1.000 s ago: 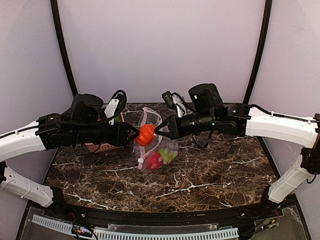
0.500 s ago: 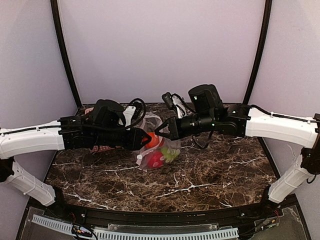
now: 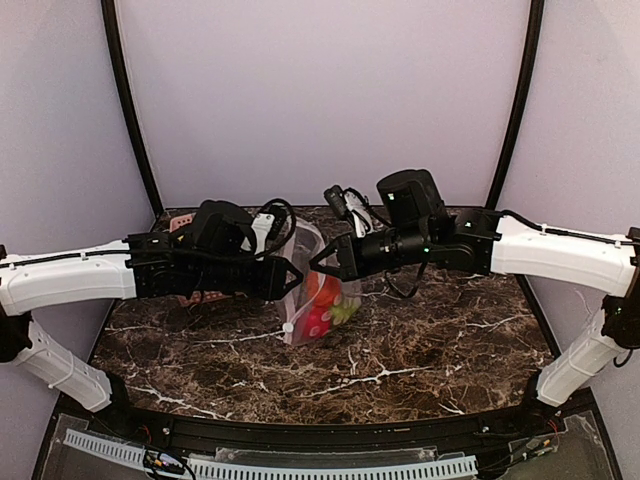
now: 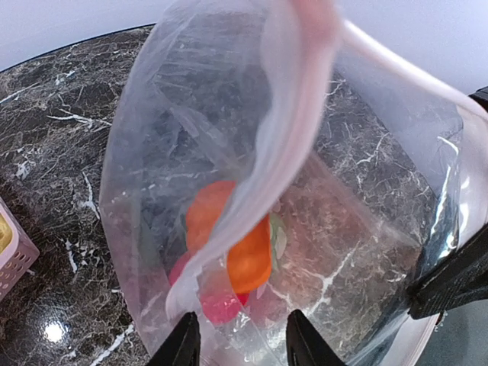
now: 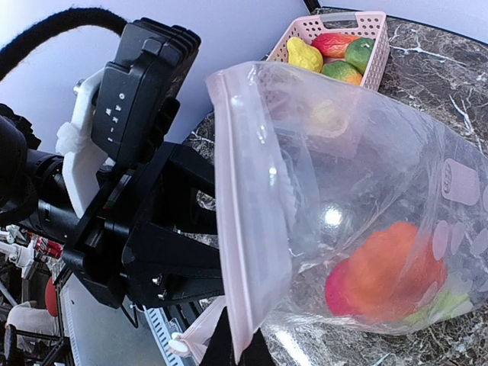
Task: Place the food in the zip-top bag and seal the zipper
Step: Place the fake vegetable in the zipper food storage bag, then adjust the zipper food storage bag at the center of the board.
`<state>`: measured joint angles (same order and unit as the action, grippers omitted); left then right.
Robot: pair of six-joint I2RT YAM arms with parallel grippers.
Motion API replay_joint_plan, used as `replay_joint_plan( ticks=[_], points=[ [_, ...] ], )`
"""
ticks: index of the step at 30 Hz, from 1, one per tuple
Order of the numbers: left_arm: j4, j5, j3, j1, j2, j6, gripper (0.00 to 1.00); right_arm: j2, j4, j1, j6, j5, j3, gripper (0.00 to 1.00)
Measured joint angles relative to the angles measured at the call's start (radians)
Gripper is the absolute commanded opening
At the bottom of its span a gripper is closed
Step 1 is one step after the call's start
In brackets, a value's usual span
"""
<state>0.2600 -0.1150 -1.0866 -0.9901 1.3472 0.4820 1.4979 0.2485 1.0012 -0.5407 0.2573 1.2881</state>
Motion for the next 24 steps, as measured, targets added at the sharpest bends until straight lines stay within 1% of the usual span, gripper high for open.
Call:
replay_joint_plan(
  ticks=[5,7,8,11,15,18,24],
  points=[
    [0.008,0.002,-0.015,0.008,0.000,-0.012,0.45,-0.001,-0.002,0.000,0.000,0.000,-0.003,0.00],
    [0.019,0.008,-0.027,0.017,-0.008,-0.019,0.49,-0.004,-0.002,0.000,0.000,-0.001,-0.009,0.00],
    [0.022,0.012,-0.028,0.023,-0.017,-0.020,0.52,-0.005,-0.002,0.000,0.000,-0.003,-0.011,0.00],
    [0.034,0.051,-0.029,0.051,-0.073,-0.021,0.57,-0.006,-0.002,0.000,0.000,-0.006,-0.016,0.00],
    [0.034,0.111,-0.029,0.081,-0.146,0.003,0.58,-0.006,-0.002,0.000,0.000,-0.008,-0.018,0.00],
    [-0.001,0.164,0.005,0.091,-0.173,0.042,0.58,-0.006,-0.002,0.000,0.000,-0.008,-0.017,0.00],
    [-0.072,0.260,0.101,0.100,-0.138,0.113,0.58,-0.006,-0.002,0.000,-0.001,-0.008,-0.018,0.00]
  ],
)
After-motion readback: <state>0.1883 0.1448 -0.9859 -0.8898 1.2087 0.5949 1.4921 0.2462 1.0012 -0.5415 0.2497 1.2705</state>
